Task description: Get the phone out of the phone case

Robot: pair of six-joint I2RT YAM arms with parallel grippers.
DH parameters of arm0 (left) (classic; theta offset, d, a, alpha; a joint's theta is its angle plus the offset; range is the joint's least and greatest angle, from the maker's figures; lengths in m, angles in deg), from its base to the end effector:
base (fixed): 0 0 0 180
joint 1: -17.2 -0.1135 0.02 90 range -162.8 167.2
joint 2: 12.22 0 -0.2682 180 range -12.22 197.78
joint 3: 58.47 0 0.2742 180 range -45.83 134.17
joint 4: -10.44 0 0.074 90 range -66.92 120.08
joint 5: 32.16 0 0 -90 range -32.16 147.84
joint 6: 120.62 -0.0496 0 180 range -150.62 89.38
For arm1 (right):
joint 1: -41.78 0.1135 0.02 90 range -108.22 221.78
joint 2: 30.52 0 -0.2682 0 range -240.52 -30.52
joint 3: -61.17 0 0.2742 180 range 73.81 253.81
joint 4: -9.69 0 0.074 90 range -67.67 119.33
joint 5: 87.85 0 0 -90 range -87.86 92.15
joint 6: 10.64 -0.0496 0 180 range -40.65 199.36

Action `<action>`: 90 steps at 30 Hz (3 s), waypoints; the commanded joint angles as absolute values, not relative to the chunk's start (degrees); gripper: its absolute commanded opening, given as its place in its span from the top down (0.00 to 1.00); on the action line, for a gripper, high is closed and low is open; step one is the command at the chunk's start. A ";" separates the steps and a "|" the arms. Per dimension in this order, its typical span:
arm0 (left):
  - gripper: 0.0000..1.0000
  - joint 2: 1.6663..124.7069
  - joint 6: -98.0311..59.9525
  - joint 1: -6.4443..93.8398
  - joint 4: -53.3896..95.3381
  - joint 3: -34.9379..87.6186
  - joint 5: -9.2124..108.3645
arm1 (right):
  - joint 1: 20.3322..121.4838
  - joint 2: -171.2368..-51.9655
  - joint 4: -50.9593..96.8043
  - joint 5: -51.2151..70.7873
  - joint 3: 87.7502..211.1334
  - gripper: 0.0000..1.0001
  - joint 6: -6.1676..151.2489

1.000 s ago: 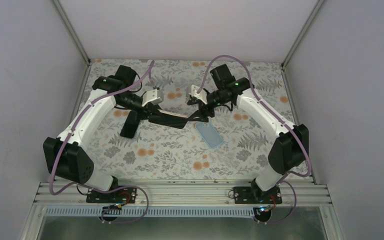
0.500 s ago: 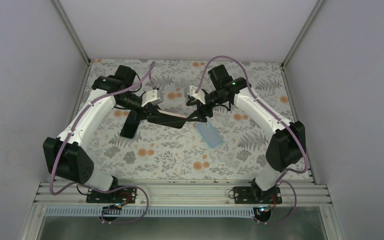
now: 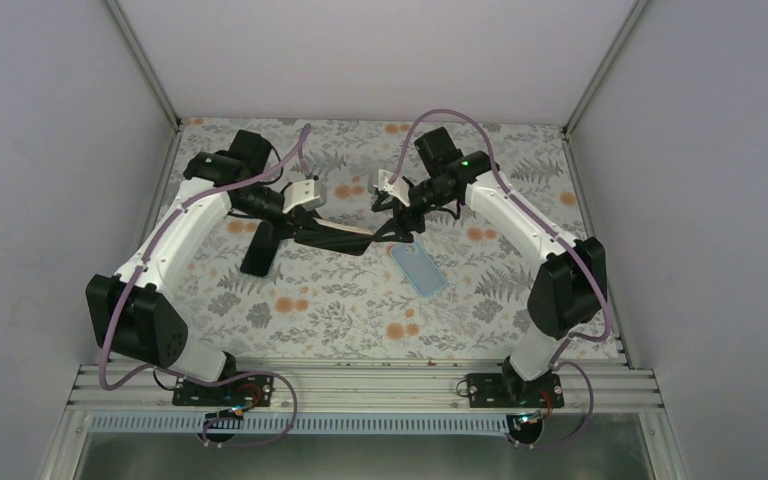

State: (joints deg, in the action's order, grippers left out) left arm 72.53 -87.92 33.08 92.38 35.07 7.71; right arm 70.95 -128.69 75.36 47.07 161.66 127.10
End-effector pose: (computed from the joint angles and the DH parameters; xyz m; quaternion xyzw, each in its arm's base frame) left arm 0.2754 -0.1179 0.3212 0.5840 0.6825 -0.3451 0.2723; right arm 0.3156 0.2163 0.2925 -0.6282 0.6495 0.3325 0.2702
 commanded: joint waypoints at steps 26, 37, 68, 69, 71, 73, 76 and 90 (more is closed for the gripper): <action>0.98 71.38 -88.93 34.64 92.98 35.85 3.68 | 69.71 -124.25 81.58 49.60 161.76 0.19 133.68; 0.98 71.39 -88.57 34.72 92.51 35.90 3.81 | 71.67 -125.36 80.10 49.78 160.73 0.20 132.34; 0.98 70.81 -88.54 34.73 92.69 35.84 3.99 | 69.99 -128.54 78.81 51.11 162.40 0.22 131.60; 0.98 70.88 -88.49 34.76 92.67 35.90 3.93 | 69.99 -128.52 78.79 51.10 162.32 0.22 131.58; 0.98 70.87 -88.61 34.80 92.72 35.91 3.87 | 69.97 -128.28 78.40 50.82 161.99 0.22 131.40; 0.98 71.00 -88.62 34.86 92.81 36.04 3.51 | 69.96 -128.14 77.57 50.17 161.84 0.23 130.34; 0.98 71.25 -89.05 34.92 93.26 36.39 2.62 | 70.08 -128.18 75.64 48.99 161.98 0.24 128.30; 0.98 72.43 -89.49 38.33 95.53 39.43 -2.87 | 72.43 -129.66 69.49 43.01 163.88 0.22 122.36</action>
State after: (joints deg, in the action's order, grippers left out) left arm 72.71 -88.22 34.96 93.36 35.66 8.56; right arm 71.15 -128.25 76.52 46.02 161.33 125.53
